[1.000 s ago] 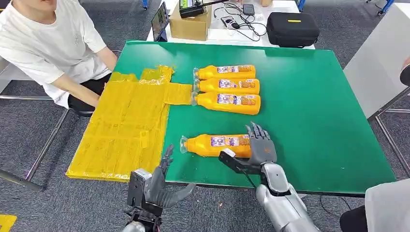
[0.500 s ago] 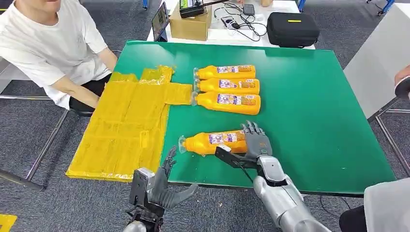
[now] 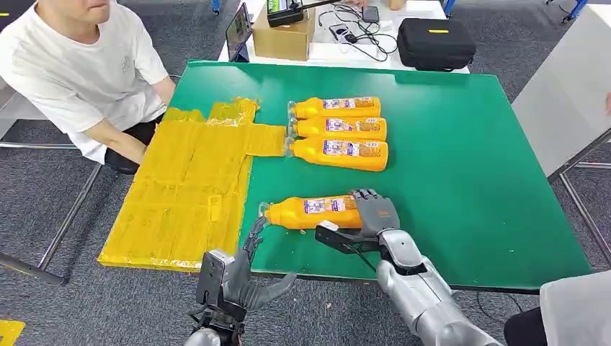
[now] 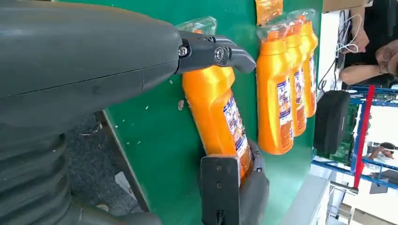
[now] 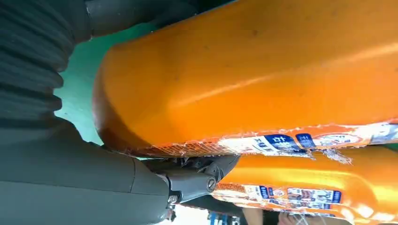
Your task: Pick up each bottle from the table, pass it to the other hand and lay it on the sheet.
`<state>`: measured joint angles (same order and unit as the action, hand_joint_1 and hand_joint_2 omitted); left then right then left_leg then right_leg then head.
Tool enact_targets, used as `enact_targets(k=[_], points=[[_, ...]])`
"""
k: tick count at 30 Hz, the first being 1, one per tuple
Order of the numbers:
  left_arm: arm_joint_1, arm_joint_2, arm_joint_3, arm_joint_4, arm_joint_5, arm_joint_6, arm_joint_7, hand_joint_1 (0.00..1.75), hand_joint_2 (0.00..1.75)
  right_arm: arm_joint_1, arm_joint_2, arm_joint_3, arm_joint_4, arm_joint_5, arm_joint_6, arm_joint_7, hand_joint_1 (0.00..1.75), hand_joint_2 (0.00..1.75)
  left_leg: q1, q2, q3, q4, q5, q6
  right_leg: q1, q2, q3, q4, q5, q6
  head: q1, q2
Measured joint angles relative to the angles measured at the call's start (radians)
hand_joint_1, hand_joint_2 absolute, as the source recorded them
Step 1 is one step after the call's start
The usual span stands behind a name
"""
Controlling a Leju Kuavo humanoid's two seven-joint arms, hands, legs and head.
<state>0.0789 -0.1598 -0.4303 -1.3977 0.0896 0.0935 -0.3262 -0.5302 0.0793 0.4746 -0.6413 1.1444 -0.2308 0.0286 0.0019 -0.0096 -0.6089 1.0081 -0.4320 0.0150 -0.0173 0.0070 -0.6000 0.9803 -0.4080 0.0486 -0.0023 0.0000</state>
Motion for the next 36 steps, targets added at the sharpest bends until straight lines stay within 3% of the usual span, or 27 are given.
enact_targets(k=[6,10,13,18,25,36], points=[[-0.002,0.000,0.000,0.006,0.000,0.013,-0.020,0.00,1.75,0.003,-0.008,0.011,0.007,-0.094,0.003,-0.086,1.75,1.75,0.000,0.000,0.002,0.000,0.000,0.000,0.000,0.000,0.001,0.000,0.000,0.000,0.000,0.000],[0.004,-0.016,0.038,-0.006,0.165,0.119,-0.121,0.00,1.75,0.090,-0.004,-0.062,-0.056,-0.451,-0.043,-0.310,1.75,1.75,0.000,-0.001,0.002,0.000,0.000,0.000,0.000,-0.001,0.003,0.000,0.000,0.000,0.000,0.000],[0.019,-0.027,0.098,-0.048,0.310,0.206,-0.153,0.00,1.75,0.193,0.011,-0.141,-0.158,-0.658,-0.120,-0.386,1.75,1.75,0.000,-0.002,-0.001,0.000,0.000,0.000,0.000,-0.001,0.000,0.000,0.000,0.000,-0.001,0.000],[0.053,-0.031,0.125,-0.109,0.399,0.135,-0.110,0.00,1.75,0.295,0.017,-0.263,-0.297,-0.908,-0.138,-0.505,1.75,1.75,0.000,-0.001,-0.002,0.000,-0.001,0.000,0.000,-0.001,-0.001,0.000,-0.001,0.000,0.000,0.000],[0.054,-0.006,0.079,-0.100,0.422,-0.032,-0.100,0.00,1.75,0.350,0.054,-0.306,-0.351,-0.967,-0.025,-0.516,1.75,1.75,0.000,0.000,-0.002,0.000,-0.001,0.001,0.000,-0.001,-0.001,0.000,0.000,0.000,0.000,0.000],[0.018,0.028,-0.045,-0.084,0.286,-0.113,-0.152,0.00,1.75,0.357,0.114,-0.120,-0.329,-0.891,0.067,-0.509,1.75,1.75,0.000,-0.001,-0.003,0.000,-0.001,0.000,0.000,-0.001,-0.002,0.000,-0.001,0.000,0.000,0.000]])
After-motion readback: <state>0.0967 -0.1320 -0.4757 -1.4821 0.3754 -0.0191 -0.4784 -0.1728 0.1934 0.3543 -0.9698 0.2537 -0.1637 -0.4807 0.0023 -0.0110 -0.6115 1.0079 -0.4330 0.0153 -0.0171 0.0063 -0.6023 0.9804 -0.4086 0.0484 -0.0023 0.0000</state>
